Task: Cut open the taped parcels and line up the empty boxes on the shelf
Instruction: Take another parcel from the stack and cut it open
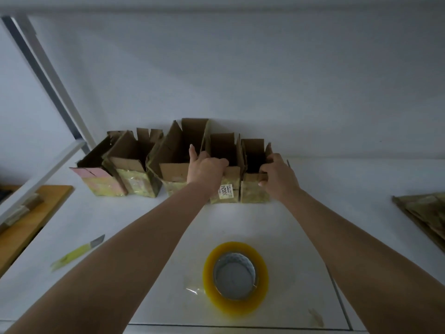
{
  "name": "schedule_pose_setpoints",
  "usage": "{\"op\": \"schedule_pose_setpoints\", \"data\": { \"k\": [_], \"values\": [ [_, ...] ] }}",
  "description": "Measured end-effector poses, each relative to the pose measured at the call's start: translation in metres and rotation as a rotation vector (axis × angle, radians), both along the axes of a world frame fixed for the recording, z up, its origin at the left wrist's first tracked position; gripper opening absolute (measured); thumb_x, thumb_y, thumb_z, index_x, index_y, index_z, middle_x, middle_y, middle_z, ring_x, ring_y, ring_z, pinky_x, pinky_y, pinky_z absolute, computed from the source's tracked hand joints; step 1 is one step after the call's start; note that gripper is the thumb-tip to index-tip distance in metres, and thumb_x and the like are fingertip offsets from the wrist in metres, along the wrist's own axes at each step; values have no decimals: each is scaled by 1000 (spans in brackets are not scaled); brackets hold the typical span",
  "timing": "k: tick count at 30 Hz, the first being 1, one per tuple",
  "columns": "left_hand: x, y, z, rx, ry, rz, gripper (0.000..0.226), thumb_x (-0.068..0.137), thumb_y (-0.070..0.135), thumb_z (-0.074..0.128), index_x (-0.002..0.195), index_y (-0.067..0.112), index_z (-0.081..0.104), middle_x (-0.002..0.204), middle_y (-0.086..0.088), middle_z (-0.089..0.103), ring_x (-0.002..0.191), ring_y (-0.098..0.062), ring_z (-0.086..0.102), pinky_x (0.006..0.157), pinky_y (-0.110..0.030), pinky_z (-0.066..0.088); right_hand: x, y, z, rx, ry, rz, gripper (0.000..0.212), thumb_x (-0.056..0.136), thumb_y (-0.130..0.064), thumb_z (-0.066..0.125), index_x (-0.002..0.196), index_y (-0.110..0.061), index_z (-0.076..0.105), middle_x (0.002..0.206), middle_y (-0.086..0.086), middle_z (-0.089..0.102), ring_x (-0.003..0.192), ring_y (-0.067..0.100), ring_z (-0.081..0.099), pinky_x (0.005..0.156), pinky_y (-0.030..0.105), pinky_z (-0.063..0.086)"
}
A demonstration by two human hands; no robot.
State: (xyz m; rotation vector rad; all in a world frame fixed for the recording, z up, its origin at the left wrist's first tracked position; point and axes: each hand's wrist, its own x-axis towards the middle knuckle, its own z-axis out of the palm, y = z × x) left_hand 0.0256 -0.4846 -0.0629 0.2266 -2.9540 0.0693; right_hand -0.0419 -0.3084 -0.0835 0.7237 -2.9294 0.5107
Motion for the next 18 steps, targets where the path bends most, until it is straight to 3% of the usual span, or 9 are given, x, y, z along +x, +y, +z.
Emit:
{"op": "schedule_pose_setpoints", "data": {
  "k": [6, 9, 12, 14, 16, 18],
  "values": [
    [0, 3, 3, 8, -34, -28, 23, 93, 10, 57, 108, 28, 58, 86, 4, 61, 115, -27, 52, 118, -60, 1, 2, 1, 5, 138, 29, 8, 42, 90, -25, 70, 131, -25, 61, 160, 5, 20, 140, 33, 28, 108, 44, 37],
    [6, 2, 7, 31, -6, -49, 34, 94, 12, 57, 125, 26, 54, 105, 1, 62, 122, -28, 49, 118, -59, 3, 5, 4, 10, 186, 102, 35, 49, 89, -34, 69, 136, -26, 55, 160, 8, 21, 144, 34, 20, 114, 45, 27],
    [16, 6, 19, 32, 56, -95, 38, 97, 20, 53, 134, 23, 49, 127, -2, 56, 130, -28, 43, 118, -56, 4, 15, 14, 19, 159, 259, 53, 43, 91, -34, 65, 131, -18, 60, 148, 11, 41, 137, 33, 34, 106, 45, 35],
    [24, 15, 27, 28, 75, -141, 38, 97, 24, 51, 136, 22, 48, 130, -3, 55, 132, -28, 41, 118, -55, 7, 26, 21, 24, 129, 401, 50, 34, 87, -26, 69, 117, -10, 68, 129, 16, 58, 122, 37, 49, 91, 45, 45],
    [30, 27, 32, 41, 104, -205, 40, 98, 28, 50, 137, 22, 48, 133, -3, 53, 133, -27, 39, 119, -54, 10, 39, 31, 26, 105, 493, 19, 30, 80, -20, 74, 106, -6, 71, 115, 18, 65, 109, 40, 57, 77, 44, 51],
    [34, 42, 37, 68, 121, -283, 40, 97, 28, 49, 137, 23, 47, 136, -4, 51, 134, -28, 38, 119, -55, 9, 53, 46, 26, 121, 534, -26, 32, 75, -19, 77, 103, -5, 72, 111, 19, 66, 103, 41, 60, 72, 43, 52]
  ]
}}
